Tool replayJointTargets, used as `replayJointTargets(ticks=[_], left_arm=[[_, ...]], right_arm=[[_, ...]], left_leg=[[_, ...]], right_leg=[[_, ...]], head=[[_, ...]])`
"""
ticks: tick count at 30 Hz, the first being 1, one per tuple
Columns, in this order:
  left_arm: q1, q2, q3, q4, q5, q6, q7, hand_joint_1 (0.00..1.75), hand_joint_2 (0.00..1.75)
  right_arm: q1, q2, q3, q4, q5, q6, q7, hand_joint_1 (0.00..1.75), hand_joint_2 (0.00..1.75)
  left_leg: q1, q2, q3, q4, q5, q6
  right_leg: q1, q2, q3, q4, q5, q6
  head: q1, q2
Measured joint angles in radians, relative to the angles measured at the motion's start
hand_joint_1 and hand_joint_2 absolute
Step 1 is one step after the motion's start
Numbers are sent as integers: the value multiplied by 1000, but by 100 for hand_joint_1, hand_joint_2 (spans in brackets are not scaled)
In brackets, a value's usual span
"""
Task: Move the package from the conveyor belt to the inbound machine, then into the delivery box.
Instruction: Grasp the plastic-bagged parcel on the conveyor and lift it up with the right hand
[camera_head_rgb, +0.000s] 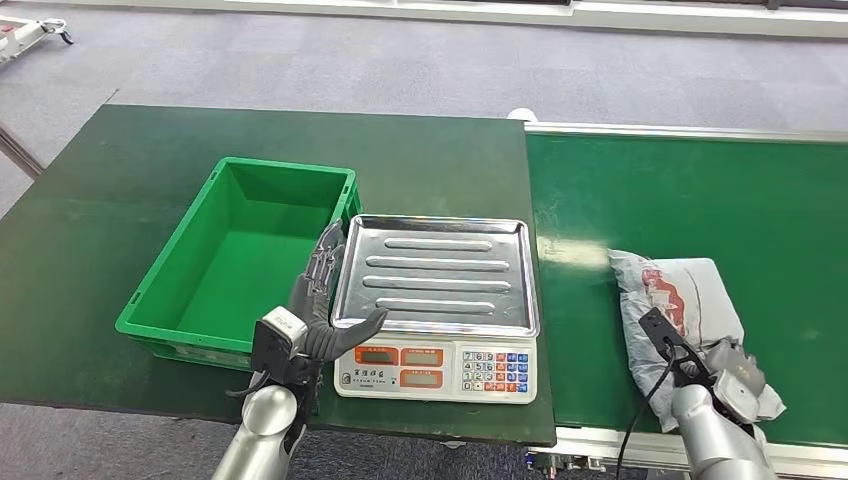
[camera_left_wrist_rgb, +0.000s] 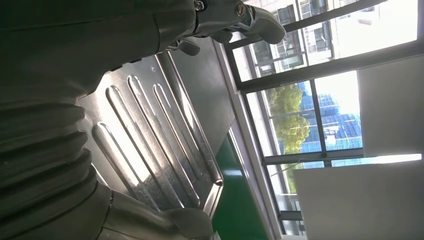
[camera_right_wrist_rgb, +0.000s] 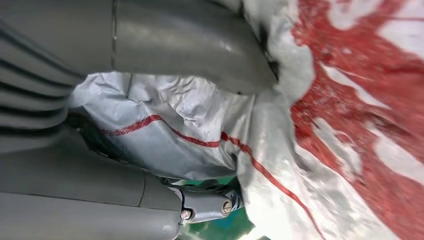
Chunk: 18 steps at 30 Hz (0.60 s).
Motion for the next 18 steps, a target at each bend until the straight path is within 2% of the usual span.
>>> replayJointTargets(ticks=[1, 2, 5, 6, 18], left_arm=[[0, 0, 0, 0, 0, 0, 0, 0, 175], [0, 0, 0, 0, 0, 0, 0, 0, 175], [0, 0, 0, 0, 0, 1, 1, 0, 175], [0, 0, 0, 0, 0, 1, 1, 0, 175], [-1, 2, 0, 0, 0, 2, 3, 0, 175]], right_arm=[[-3, 1, 7, 1, 0, 6, -1, 0, 175], [-6, 1, 14, 2, 0, 10, -2, 10, 175], [-15, 3, 26, 7, -2, 16, -8, 141, 175], [-17, 3, 29, 8, -4, 18, -14, 175, 175], [-40, 6, 92, 13, -53, 37, -85, 175, 175]], left_leg=[[0, 0, 1, 0, 0, 0], [0, 0, 1, 0, 0, 0], [0, 0, 2, 0, 0, 0], [0, 0, 3, 0, 0, 0], [0, 0, 6, 0, 0, 0]], right_leg=[[0, 0, 0, 0, 0, 0], [0, 0, 1, 0, 0, 0], [0, 0, 2, 0, 0, 0], [0, 0, 3, 0, 0, 0], [0, 0, 6, 0, 0, 0]], head=[[0, 0], [0, 0], [0, 0], [0, 0], [0, 0]])
